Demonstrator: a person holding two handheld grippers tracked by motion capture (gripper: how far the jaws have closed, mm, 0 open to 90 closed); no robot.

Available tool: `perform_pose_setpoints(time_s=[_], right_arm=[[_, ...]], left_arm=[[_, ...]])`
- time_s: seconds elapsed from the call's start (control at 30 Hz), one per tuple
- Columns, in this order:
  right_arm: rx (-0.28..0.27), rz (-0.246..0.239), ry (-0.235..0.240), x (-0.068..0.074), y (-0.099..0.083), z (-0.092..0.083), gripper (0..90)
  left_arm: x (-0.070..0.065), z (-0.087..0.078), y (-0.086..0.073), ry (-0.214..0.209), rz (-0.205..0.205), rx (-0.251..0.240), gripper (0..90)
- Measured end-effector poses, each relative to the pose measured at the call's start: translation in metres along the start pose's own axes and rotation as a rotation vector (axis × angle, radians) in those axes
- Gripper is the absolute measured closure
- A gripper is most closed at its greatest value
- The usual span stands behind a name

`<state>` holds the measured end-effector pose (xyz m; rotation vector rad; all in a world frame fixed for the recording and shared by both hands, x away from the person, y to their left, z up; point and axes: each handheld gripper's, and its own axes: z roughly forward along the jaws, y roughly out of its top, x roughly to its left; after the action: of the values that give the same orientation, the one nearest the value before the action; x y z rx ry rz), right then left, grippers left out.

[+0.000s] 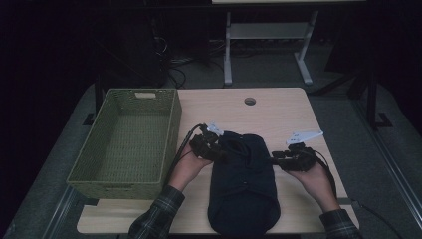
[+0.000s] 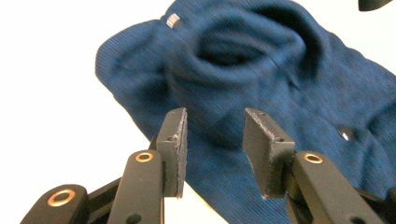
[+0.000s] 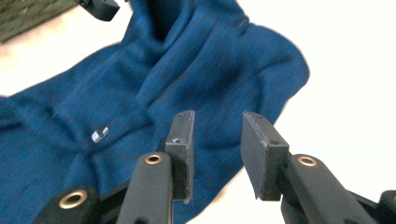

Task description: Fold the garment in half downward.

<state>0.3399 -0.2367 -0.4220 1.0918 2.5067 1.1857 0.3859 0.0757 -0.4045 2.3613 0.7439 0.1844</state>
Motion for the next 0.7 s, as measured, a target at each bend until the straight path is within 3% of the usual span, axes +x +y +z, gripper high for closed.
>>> perform_pose_setpoints(time_s=[0.17, 0.33, 0.7], right_arm=[[-0.018, 0.009, -0.008, -0.015, 0.016, 0.000, 64.2], [-0.024, 0.018, -0.005, -0.027, 0.031, 0.004, 63.4], [-0.014, 0.024, -0.019, -0.041, 0.044, 0.024, 62.8]], left_arm=[[0.013, 0.002, 0.014, 0.024, -0.023, -0.022, 60.0], [0.021, 0.009, 0.024, 0.037, -0.017, 0.001, 59.1], [0.034, 0.004, 0.026, 0.089, -0.033, -0.011, 59.1]])
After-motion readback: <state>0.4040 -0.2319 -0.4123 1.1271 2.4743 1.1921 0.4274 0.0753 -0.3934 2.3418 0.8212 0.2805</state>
